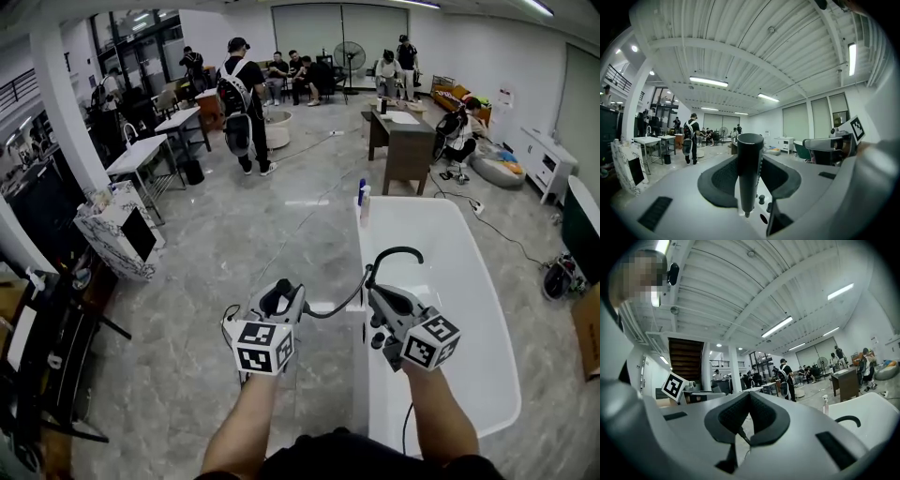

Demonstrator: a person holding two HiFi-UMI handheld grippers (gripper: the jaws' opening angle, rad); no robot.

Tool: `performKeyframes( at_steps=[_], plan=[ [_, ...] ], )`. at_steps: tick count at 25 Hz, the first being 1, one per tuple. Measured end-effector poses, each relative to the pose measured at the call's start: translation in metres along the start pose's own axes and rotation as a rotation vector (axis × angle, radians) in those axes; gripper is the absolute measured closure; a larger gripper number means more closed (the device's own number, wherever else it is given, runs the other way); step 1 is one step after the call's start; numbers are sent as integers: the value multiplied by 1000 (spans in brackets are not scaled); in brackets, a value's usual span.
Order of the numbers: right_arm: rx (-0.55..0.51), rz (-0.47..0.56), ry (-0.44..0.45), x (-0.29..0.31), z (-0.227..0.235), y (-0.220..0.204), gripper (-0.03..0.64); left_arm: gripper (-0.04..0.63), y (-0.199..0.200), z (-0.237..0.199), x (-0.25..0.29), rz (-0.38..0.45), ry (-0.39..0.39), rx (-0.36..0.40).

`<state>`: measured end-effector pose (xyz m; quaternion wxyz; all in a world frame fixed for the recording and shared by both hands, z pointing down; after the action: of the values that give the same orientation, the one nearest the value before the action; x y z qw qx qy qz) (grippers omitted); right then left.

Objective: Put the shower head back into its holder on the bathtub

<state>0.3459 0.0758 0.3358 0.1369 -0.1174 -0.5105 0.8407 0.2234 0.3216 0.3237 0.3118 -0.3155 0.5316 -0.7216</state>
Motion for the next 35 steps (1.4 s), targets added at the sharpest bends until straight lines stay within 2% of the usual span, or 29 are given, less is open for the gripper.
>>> performKeyframes(
  at_steps=[2,9,16,22,26,35],
  plan=[
    [24,-11,0,1,7,1,600,446,-1,1,6,-10,1,6],
    [8,-10,5,1,21,5,600,446,-15,-3,16,-76,39,15],
    [60,-62,22,-1,37,-15,600,446,-9,0,23,-87,52,28],
    [67,-78,13,17,54,-12,600,446,-12,-10,48,-73,29,21],
    [56,-84,-10,42,65,-6,600,446,-18,-35,71,-57,11,17],
    [55,-88,-67,140,82,-2,600,446,-31,-132,124,-27,-6,24]
  ],
)
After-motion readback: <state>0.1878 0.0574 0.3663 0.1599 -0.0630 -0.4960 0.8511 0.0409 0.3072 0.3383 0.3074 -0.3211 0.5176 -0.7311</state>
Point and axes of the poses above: the fingertips, and each gripper's own axes: x forward along the fingers, z to its right, y out of its top, the point moved 10 cm from there along -x, backward along the fingers, and after that the axes turned 14 degrees about x, right-handed, at the moved point
